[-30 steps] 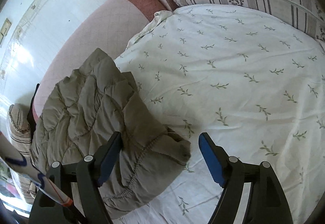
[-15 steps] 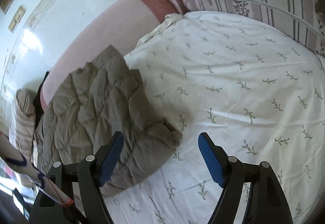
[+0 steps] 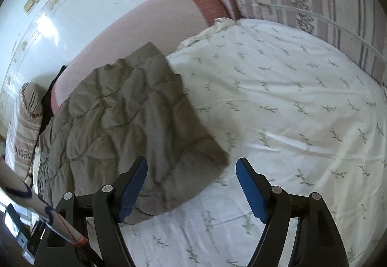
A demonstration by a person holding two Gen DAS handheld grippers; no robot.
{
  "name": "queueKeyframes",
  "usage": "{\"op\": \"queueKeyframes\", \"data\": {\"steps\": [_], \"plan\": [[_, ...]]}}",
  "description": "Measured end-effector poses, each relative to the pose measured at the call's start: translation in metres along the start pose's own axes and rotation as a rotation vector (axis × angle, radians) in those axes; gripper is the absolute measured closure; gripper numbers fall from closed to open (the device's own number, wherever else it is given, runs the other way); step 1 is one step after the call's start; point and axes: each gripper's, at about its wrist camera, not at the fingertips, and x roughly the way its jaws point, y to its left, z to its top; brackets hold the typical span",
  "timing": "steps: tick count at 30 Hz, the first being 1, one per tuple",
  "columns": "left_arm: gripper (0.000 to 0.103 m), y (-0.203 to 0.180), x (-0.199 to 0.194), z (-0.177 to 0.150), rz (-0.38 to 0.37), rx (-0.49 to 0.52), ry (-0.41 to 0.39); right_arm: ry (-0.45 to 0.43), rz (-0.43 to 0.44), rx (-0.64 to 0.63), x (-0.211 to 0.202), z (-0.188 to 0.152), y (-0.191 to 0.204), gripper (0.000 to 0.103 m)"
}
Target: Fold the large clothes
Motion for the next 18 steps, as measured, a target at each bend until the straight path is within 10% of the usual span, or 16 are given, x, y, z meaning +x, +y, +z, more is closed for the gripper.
{"op": "queueKeyframes", "data": {"steps": [18], "plan": [[0.014, 0.001, -0.001, -0.003, 0.000, 0.023, -0.011, 0.061, -0.006, -0.159, 0.028, -0.016, 0.043, 0.025]]}}
